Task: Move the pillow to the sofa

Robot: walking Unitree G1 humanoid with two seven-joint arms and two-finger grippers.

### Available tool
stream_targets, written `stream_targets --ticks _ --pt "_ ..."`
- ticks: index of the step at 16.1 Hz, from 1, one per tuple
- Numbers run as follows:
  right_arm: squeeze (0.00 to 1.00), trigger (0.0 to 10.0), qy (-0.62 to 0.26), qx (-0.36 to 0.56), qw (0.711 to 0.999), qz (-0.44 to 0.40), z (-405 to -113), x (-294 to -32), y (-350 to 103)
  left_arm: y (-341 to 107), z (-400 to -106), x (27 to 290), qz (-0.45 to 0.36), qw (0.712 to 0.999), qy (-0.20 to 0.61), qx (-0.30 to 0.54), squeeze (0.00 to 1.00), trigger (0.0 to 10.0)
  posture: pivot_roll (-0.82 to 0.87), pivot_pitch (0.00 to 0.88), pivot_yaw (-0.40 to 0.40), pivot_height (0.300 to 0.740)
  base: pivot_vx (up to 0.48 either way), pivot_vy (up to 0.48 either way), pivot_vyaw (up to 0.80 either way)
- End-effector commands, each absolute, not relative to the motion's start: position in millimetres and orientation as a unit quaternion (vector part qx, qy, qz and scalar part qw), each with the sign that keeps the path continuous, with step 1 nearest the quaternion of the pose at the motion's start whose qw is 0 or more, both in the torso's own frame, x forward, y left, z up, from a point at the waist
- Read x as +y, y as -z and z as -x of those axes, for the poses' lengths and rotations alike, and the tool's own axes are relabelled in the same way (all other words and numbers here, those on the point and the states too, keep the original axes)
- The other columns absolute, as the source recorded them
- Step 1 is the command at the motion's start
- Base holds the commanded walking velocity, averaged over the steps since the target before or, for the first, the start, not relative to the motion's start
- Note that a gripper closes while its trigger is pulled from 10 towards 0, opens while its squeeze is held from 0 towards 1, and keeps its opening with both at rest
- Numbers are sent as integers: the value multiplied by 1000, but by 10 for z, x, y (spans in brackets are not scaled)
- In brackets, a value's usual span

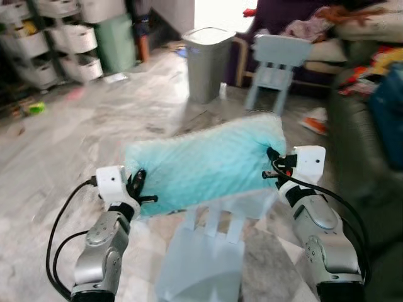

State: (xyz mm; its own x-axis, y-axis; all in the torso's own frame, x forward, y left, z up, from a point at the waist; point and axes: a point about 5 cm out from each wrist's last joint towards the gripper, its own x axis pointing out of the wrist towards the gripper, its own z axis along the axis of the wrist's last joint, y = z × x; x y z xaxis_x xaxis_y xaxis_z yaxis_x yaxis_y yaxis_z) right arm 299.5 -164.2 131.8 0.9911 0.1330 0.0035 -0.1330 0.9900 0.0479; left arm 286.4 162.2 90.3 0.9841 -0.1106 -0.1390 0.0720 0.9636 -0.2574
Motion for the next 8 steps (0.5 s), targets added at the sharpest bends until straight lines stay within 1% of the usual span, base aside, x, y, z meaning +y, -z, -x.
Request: stream_targets --ticks 1,4,5,8 --pt "0 10000 -58 -9 998 -26 -2988 -1690 -1378 -996 -2901 1590 116 990 50 65 0 10000 -114 0 6 740 0 0 0" --pt "0 10000 -55 -4 998 -32 -2976 -1700 -1379 -1061 -2903 1577 105 992 55 52 0 10000 -115 0 2 740 0 0 0" --pt "0 10000 -50 5 997 -54 -2979 -1704 -1369 -1087 -2910 1581 109 992 52 41 0 10000 -113 0 -4 740 0 0 0" --pt "0 10000 -46 11 998 -29 -3001 -1720 -1382 -1085 -2901 1653 105 993 24 38 0 10000 -112 0 -12 740 0 0 0"
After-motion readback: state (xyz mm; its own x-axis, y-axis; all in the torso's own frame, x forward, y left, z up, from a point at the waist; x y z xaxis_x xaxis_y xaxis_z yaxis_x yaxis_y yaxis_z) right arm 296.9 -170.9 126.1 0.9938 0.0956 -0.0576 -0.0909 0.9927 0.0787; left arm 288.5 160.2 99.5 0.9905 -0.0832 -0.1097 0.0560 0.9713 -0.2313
